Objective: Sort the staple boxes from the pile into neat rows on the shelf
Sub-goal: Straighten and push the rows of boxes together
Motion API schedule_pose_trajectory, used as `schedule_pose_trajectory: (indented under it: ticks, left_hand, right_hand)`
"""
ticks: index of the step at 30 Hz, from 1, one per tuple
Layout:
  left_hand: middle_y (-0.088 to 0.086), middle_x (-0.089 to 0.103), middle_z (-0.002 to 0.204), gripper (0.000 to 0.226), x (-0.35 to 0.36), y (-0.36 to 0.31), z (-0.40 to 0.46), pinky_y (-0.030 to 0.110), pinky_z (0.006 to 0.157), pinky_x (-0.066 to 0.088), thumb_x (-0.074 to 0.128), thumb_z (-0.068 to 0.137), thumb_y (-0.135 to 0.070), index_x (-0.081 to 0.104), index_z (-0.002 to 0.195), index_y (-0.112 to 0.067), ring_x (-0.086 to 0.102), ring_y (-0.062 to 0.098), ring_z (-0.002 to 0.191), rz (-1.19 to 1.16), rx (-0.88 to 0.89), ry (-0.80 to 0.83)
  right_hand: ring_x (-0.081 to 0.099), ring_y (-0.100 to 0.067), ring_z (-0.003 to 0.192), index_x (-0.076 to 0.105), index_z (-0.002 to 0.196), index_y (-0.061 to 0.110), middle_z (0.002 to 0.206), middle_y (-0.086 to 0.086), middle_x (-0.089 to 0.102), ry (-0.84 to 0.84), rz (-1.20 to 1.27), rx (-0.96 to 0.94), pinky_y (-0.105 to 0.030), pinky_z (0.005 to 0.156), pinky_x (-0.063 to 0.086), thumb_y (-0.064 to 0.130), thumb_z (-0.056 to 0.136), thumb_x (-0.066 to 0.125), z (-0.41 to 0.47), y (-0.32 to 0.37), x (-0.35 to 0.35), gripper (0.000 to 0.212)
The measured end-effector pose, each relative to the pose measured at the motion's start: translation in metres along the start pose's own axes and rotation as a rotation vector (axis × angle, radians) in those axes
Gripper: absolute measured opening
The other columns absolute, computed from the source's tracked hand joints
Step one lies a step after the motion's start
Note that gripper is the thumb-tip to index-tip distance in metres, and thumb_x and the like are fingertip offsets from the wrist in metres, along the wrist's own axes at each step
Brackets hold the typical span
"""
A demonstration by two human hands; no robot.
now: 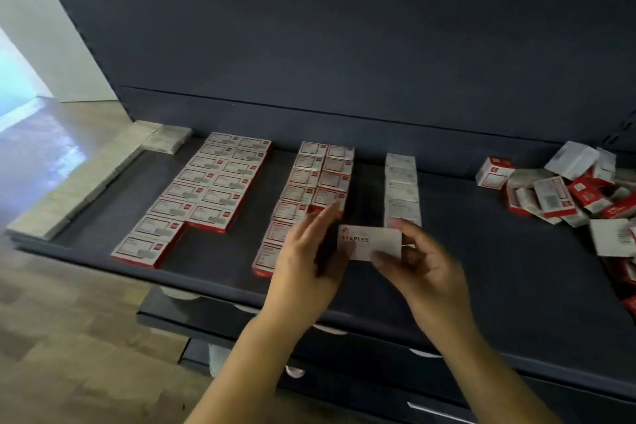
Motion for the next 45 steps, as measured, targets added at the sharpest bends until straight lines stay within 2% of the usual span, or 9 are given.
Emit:
schedule_pose_trajectory:
  ticks: [5, 10, 13, 16, 22, 29, 34, 41, 45]
  left_hand:
    - [0.003, 0.054, 0.121, 0.045, -0.051, 0.023, 0.012, 0.035, 0.094, 0.045, 0.055, 0.079, -0.032, 0.055, 0.120, -0.012, 0.046, 0.023, 0.115, 0.524, 0.473, 0.198]
    - [0.009, 0.062, 0.101, 0.042, -0.117, 0.062, 0.027, 0.032, 0.067, 0.055, 0.049, 0.078, -0.028, 0.065, 0.106, -0.002, 0.048, 0.020, 0.095, 0.636, 0.557, 0.196]
    - [0.010, 0.062, 0.101, 0.040, -0.153, 0.090, 0.042, 0.039, 0.065, 0.056, 0.052, 0.080, -0.032, 0.060, 0.110, -0.007, 0.053, 0.025, 0.094, 0.620, 0.565, 0.248]
    - [0.008, 0.062, 0.101, 0.036, -0.190, 0.115, 0.062, 0.038, 0.071, 0.056, 0.067, 0.077, -0.024, 0.059, 0.111, -0.014, 0.059, 0.028, 0.092, 0.647, 0.593, 0.325]
    - [0.014, 0.065, 0.101, 0.028, -0.249, 0.188, 0.117, 0.043, 0.085, 0.051, 0.065, 0.080, -0.012, 0.068, 0.107, -0.008, 0.058, 0.034, 0.096, 0.748, 0.388, 0.332]
    - [0.004, 0.055, 0.130, 0.028, -0.251, 0.271, 0.161, 0.033, 0.102, 0.035, 0.059, 0.088, -0.015, 0.065, 0.116, -0.013, 0.043, 0.026, 0.123, 0.875, 0.177, 0.491]
    - [0.004, 0.058, 0.124, 0.022, -0.253, 0.278, 0.171, 0.034, 0.094, 0.036, 0.061, 0.087, -0.017, 0.070, 0.107, -0.016, 0.044, 0.029, 0.119, 0.839, 0.229, 0.384]
    - [0.006, 0.053, 0.130, 0.031, -0.253, 0.303, 0.178, 0.027, 0.116, 0.012, 0.044, 0.091, -0.005, 0.061, 0.117, -0.010, 0.040, 0.021, 0.132, 0.824, 0.082, 0.514]
    - [0.014, 0.056, 0.108, 0.016, -0.258, 0.297, 0.176, 0.045, 0.086, 0.047, 0.049, 0.086, -0.002, 0.062, 0.095, -0.006, 0.051, 0.033, 0.108, 0.807, 0.104, 0.449]
  right_hand:
    - [0.065, 0.004, 0.087, 0.060, 0.108, 0.026, 0.099, 0.014, 0.066, 0.007, -0.004, 0.017, -0.009, 0.070, 0.049, 0.002, 0.074, 0.071, 0.011, -0.001, 0.077, 0.043]
    - [0.065, 0.003, 0.084, 0.060, 0.106, 0.033, 0.092, 0.015, 0.068, 0.085, -0.112, 0.004, -0.012, 0.068, 0.051, 0.012, 0.070, 0.075, 0.027, -0.006, 0.158, 0.044]
    - [0.064, -0.001, 0.092, 0.057, 0.109, 0.034, 0.102, 0.010, 0.066, 0.162, -0.236, -0.094, -0.012, 0.073, 0.050, 0.017, 0.075, 0.073, 0.041, -0.001, 0.203, 0.041]
    - [0.057, -0.006, 0.107, 0.051, 0.129, 0.021, 0.121, 0.001, 0.059, 0.238, -0.606, -0.239, -0.015, 0.085, 0.046, 0.053, 0.081, 0.051, 0.054, 0.006, 0.247, 0.057]
    - [0.051, -0.022, 0.111, 0.043, 0.136, 0.008, 0.123, -0.008, 0.054, 0.186, -1.023, -0.409, -0.029, 0.086, 0.044, 0.045, 0.091, 0.048, 0.087, 0.016, 0.313, 0.058]
    - [0.041, -0.017, 0.123, 0.037, 0.141, 0.013, 0.132, -0.003, 0.046, 0.227, -1.051, -0.358, -0.028, 0.099, 0.036, 0.041, 0.094, 0.045, 0.102, 0.010, 0.348, 0.055]
    - [0.032, -0.014, 0.131, 0.029, 0.145, 0.015, 0.141, 0.001, 0.039, 0.236, -1.041, -0.314, -0.022, 0.106, 0.026, 0.043, 0.095, 0.042, 0.101, 0.006, 0.346, 0.059]
    - [0.037, -0.016, 0.129, 0.030, 0.144, 0.013, 0.138, -0.003, 0.043, 0.254, -1.020, -0.306, -0.017, 0.099, 0.023, 0.054, 0.092, 0.039, 0.098, 0.004, 0.348, 0.067]
    - [0.024, -0.011, 0.136, 0.023, 0.147, 0.016, 0.147, 0.000, 0.033, 0.280, -0.994, -0.276, -0.005, 0.098, 0.004, 0.048, 0.093, 0.038, 0.095, 0.000, 0.347, 0.064]
Point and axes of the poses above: each hand's wrist, its own z-axis towards the middle knuckle, its own x-axis out of the palm, y = z × x, the point moved 5 cm from there along z, towards the middle knuckle
